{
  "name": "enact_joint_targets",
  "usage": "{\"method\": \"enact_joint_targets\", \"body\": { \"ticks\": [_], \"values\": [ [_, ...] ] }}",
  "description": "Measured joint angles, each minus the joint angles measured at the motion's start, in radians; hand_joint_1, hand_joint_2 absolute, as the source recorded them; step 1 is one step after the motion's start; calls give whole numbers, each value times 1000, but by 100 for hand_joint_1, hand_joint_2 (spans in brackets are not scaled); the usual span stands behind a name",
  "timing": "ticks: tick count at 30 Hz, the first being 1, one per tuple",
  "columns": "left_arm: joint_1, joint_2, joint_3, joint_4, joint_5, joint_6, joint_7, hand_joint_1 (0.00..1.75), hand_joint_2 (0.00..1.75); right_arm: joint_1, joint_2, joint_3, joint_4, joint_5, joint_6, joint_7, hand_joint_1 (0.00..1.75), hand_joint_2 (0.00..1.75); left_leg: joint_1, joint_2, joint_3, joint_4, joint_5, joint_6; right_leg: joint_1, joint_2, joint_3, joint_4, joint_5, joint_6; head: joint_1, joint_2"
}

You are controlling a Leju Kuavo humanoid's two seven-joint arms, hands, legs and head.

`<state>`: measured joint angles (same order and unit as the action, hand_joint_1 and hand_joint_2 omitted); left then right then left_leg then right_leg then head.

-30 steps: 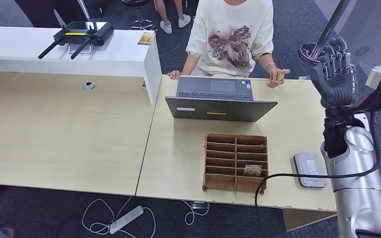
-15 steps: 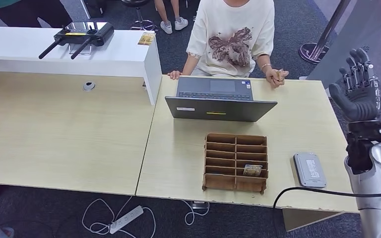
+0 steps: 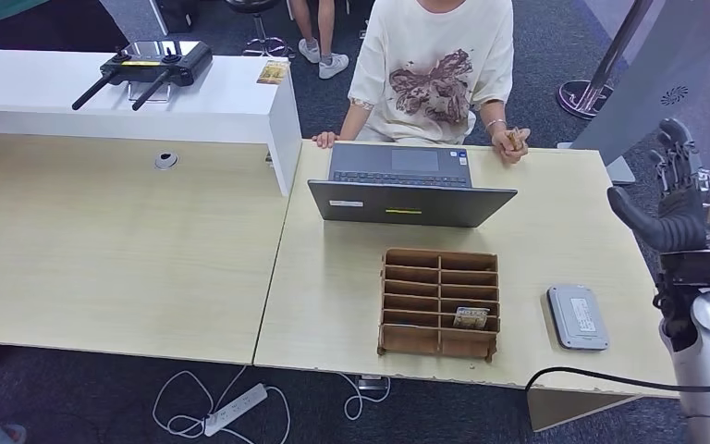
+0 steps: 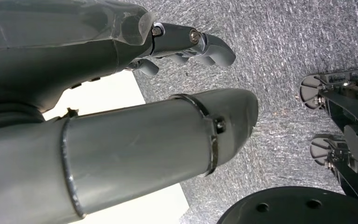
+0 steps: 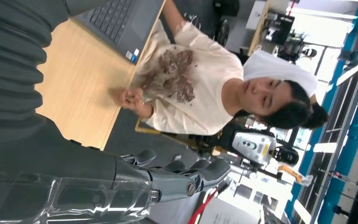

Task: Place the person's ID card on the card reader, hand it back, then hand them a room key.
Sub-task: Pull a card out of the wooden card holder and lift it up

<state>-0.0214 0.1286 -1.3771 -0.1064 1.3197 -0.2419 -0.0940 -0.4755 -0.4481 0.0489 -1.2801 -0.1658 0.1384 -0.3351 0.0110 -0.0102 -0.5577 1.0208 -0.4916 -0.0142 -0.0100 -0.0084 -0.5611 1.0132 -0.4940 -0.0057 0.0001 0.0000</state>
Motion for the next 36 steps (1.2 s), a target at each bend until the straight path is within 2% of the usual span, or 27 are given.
{"method": "enact_joint_targets", "body": {
  "ticks": [5, 14, 20, 27, 36],
  "values": [
    [-1, -2, 0, 0, 2, 0, 1, 0, 0, 97, 4, -26, -56, 43, 27, -25, 0, 175, 0, 0, 0, 0, 0, 0, 0, 0, 0, 0, 0, 0, 0, 0],
    [0, -3, 0, 0, 8, -1, -7, 0, 0, 264, 7, -115, -178, 51, 128, -63, 0, 175, 0, 0, -1, 0, -1, 0, 0, 0, 0, 0, -1, 0, 0, 0],
    [1, -5, 1, 0, 19, -2, -9, 0, 0, 361, 34, -161, -260, 107, 172, -72, 0, 175, 0, 0, -1, 0, -1, 0, 0, 0, -1, 0, -1, 0, 0, 0],
    [1, -11, 5, 0, 25, -2, -9, 0, 0, 400, 62, -169, -296, 135, 178, -77, 0, 175, 0, 0, -1, 0, -1, 0, 0, 0, -1, 0, -1, 0, 0, 0],
    [2, -14, 17, 0, 33, -5, -10, 0, 0, 469, 114, -164, -347, 254, 143, -84, 0, 175, 0, 0, -1, 0, -1, 0, 0, 0, -1, 0, -1, 0, 0, 0]
  ]
}}
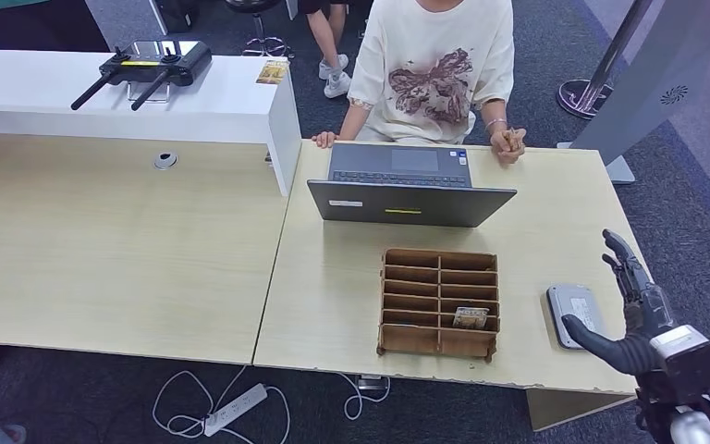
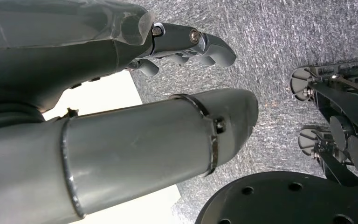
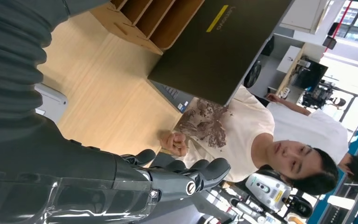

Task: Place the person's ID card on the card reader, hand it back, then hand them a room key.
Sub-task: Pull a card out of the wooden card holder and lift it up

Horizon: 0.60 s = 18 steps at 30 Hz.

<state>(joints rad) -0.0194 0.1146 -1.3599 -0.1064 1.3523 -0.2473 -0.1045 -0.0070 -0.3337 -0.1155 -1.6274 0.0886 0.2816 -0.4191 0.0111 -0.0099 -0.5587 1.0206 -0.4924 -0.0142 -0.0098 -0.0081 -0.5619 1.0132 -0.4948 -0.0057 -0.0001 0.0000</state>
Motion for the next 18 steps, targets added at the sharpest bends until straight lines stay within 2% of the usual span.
{"method": "enact_joint_targets", "body": {
  "ticks": [11, 18],
  "values": [
    [1, -2, 4, 0, 3, -2, -1, 0, 0, 41, 37, 21, -41, 106, -34, 17, 0, 175, 0, 0, 0, 0, 0, 0, 0, 0, 0, 0, 0, 0, 0, 0],
    [1, -2, 4, 0, 1, -3, -1, 0, 0, 61, 46, 35, -70, 229, -106, 44, 0, 175, 0, 0, 0, 0, 0, 0, 0, 0, 0, 0, 0, 0, 0, 0]
  ]
}}
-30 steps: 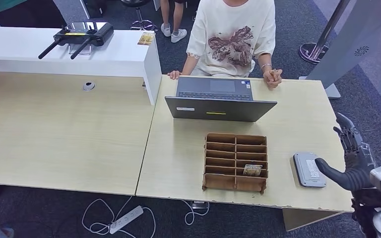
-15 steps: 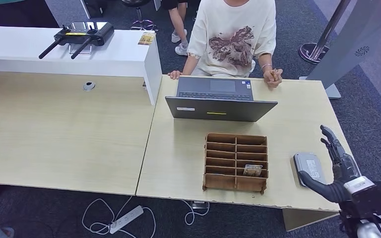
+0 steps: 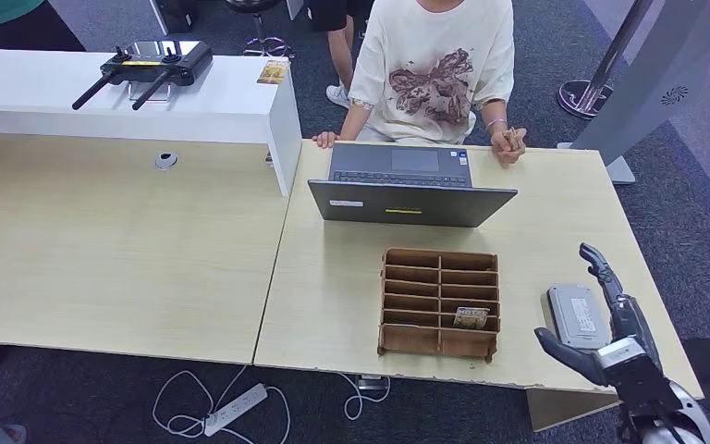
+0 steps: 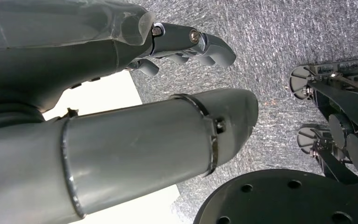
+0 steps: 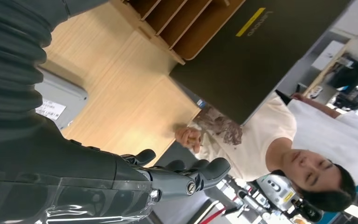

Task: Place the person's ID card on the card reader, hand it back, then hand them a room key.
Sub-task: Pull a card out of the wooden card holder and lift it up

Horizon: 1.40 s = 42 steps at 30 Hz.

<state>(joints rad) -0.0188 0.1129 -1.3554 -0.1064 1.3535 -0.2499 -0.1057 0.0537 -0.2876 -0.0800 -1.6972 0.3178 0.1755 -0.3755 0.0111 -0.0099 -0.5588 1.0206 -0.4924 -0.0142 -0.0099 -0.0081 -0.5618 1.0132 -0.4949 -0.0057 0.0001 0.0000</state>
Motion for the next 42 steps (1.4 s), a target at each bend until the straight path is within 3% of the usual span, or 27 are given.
{"method": "enact_joint_targets", "body": {
  "ticks": [7, 16, 28, 31, 35, 42],
  "values": [
    [0, 0, 0, 0, 0, 0, 0, 0, 0, 12, 5, 42, -22, 227, -108, 57, 0, 175, 0, 0, 0, 0, 0, 0, 0, 0, 0, 0, 0, 0, 0, 0],
    [-1, -1, 0, 0, -6, 0, 3, 0, 0, 42, 5, 96, -44, 420, -208, 131, 0, 175, 0, 1, 0, 0, 0, 0, 0, 1, 0, 0, 0, 0, 0, 0],
    [-2, 2, 0, 0, -12, 0, 4, 0, 0, 39, -18, 177, -50, 673, -276, 315, 3, 175, 0, 1, 0, 0, 0, 0, 0, 1, 0, 0, 0, 0, 0, 0],
    [-2, 4, 0, 0, -13, 0, 4, 0, 0, 35, -30, 192, -50, 721, -282, 350, 22, 175, 0, 1, 0, 0, 0, 0, 0, 0, 0, 0, 0, 0, 0, 0],
    [-2, 6, 0, 0, -14, 0, 4, 0, 0, 25, -41, 207, -46, 744, -283, 370, 65, 175, 0, 1, 0, 0, 0, 0, 0, 0, 0, 0, 0, 0, 0, 0],
    [-2, 7, 0, 0, -14, 0, 4, 0, 0, -10, -45, 236, -28, 801, -284, 404, 95, 175, 0, 1, 0, 0, 0, 0, 0, 1, 0, 0, 0, 0, 0, 0]
  ]
}}
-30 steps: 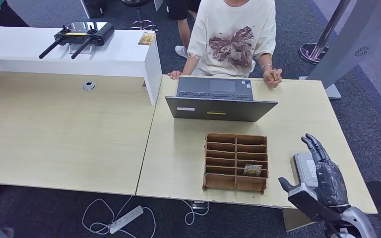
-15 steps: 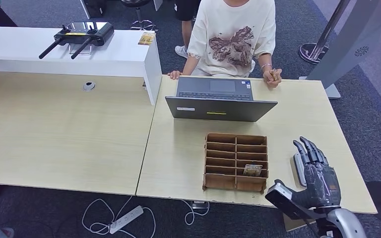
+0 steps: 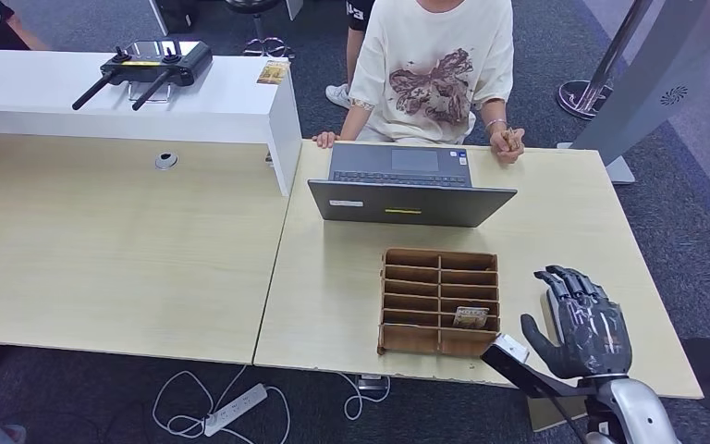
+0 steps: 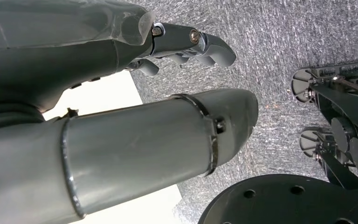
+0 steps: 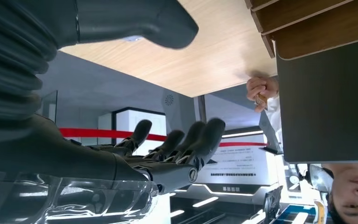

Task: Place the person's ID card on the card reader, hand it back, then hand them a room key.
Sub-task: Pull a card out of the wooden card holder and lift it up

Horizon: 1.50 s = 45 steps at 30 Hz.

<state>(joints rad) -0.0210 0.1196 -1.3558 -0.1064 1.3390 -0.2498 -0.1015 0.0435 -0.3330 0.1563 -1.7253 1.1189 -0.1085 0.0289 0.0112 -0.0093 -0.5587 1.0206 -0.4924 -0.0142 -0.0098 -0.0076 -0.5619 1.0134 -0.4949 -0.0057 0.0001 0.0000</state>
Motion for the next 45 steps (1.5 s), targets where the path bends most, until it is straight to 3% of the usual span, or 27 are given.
{"method": "enact_joint_targets", "body": {
  "ticks": [7, 13, 21, 26, 41, 45],
  "values": [
    [-1, 1, -2, 0, -2, 0, 2, 0, 0, -60, 0, 47, 53, 42, 1, 13, 66, 175, 0, 0, 0, 0, 0, 0, 0, 0, 0, 0, 0, 0, 0, 0],
    [-2, 1, -2, 0, -2, 0, 4, 0, 0, -103, 0, 91, 100, 49, 2, 13, 62, 175, 0, 0, 0, 0, 0, 0, 0, 0, 0, 0, 0, 0, 0, 0],
    [-2, 1, -3, 0, 1, 0, 5, 0, 0, -168, 0, 146, 172, 49, 6, 13, 86, 175, 0, 0, 0, 0, 0, 0, 0, 0, 0, 0, 0, 0, 0, 0],
    [-1, 1, -3, 0, 2, -1, 4, 0, 0, -186, 0, 170, 203, 47, 11, 12, 117, 175, 0, 0, 0, 0, 0, 0, 0, 0, 0, 0, 0, 0, 0, 0],
    [0, 1, -3, 0, 4, -1, -1, 0, 0, -184, 0, 197, 201, 43, -16, 30, 92, 175, 0, 0, 0, 0, 0, 0, 0, 0, 0, 0, 0, 0, 0, 0],
    [0, 1, -3, 0, 4, -1, -1, 0, 0, -167, -5, 196, 174, 43, -25, 37, 94, 175, 0, 0, 0, 0, 0, 0, 0, 0, 0, 0, 0, 0, 0, 0]
  ]
}}
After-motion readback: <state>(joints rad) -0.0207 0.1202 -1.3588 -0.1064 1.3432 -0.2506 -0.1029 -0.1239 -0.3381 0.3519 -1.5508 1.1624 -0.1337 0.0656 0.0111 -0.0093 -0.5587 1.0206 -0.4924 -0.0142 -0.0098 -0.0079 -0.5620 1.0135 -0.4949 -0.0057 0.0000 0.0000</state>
